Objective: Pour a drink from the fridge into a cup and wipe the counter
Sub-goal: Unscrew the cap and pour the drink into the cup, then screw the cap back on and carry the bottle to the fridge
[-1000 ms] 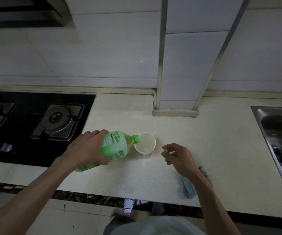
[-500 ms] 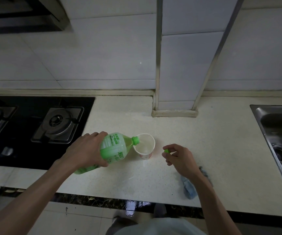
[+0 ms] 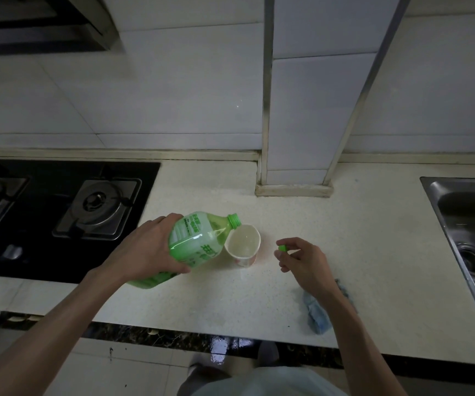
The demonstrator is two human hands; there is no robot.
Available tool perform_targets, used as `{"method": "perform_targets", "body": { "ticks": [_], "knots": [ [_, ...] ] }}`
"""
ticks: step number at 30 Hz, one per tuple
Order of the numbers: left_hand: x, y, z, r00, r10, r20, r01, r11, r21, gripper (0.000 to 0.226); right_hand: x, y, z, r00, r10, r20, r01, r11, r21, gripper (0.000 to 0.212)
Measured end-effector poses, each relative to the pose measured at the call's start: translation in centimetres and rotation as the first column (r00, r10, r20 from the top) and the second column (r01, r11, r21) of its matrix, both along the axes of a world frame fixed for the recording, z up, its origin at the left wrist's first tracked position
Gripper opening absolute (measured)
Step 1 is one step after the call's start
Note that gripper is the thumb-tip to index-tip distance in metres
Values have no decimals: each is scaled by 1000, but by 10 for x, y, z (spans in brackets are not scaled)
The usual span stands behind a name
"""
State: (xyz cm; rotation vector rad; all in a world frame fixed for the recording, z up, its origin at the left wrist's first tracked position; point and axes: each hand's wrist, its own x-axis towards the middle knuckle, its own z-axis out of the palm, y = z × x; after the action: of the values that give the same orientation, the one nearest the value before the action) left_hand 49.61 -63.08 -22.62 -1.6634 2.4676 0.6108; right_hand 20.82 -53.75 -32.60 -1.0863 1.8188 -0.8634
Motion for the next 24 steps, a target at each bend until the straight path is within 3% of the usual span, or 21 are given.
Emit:
{"method": "perform_targets", "body": {
  "ticks": [11,17,24],
  "knots": [
    [-11,23,-3,889,89,-448,-86,996,28,94,11,-23,102,949,5,314,101,943,-318,26],
    [-16,34,-5,837,119,-534,-92,993,77,92,29,-34,136,978,149,148,-75,905,-419,21],
    [-9,34,1,801,133,-583,-99,991,90,91,40,-34,142,986,164,44,-130,897,-422,22]
  ]
}}
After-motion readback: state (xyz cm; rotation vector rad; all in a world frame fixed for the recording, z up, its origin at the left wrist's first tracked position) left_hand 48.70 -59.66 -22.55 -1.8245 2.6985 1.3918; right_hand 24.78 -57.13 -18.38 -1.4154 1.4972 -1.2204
